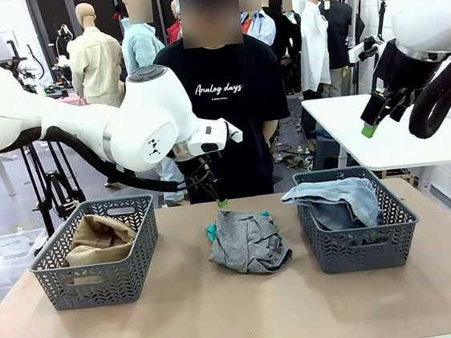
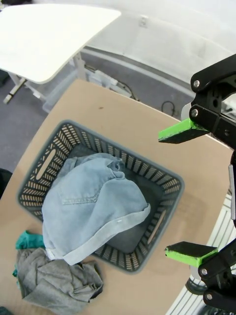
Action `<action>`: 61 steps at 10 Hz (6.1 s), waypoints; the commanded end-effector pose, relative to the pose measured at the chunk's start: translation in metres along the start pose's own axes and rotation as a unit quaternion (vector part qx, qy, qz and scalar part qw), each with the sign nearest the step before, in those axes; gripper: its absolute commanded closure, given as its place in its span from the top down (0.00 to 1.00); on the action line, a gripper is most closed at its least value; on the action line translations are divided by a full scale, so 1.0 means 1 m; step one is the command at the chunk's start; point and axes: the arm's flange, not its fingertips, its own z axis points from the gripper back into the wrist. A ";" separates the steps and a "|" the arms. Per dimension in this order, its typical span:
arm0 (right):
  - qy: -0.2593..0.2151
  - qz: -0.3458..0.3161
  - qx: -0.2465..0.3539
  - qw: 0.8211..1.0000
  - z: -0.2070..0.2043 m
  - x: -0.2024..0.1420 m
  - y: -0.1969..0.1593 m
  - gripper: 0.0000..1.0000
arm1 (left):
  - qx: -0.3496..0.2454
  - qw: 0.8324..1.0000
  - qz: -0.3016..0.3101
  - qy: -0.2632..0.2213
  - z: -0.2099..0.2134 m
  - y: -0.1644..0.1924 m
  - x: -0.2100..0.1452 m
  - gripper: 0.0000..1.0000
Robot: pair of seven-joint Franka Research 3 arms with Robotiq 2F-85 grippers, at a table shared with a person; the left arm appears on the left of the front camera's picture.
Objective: Sort the tops and bottoms.
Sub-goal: Lift clothes from the center of the table with your left hand.
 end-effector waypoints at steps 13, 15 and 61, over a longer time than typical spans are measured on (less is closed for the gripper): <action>0.005 -0.005 -0.011 1.000 -0.001 0.000 0.001 1.00 | -0.048 0.983 0.129 0.125 -0.129 -0.028 0.076 1.00; 0.005 -0.005 -0.011 1.000 -0.001 0.000 0.001 1.00 | -0.068 0.981 0.138 0.120 -0.139 -0.026 0.071 1.00; 0.005 -0.005 -0.011 1.000 -0.001 0.000 0.001 1.00 | 0.032 0.991 0.123 -0.042 0.105 0.014 0.101 0.00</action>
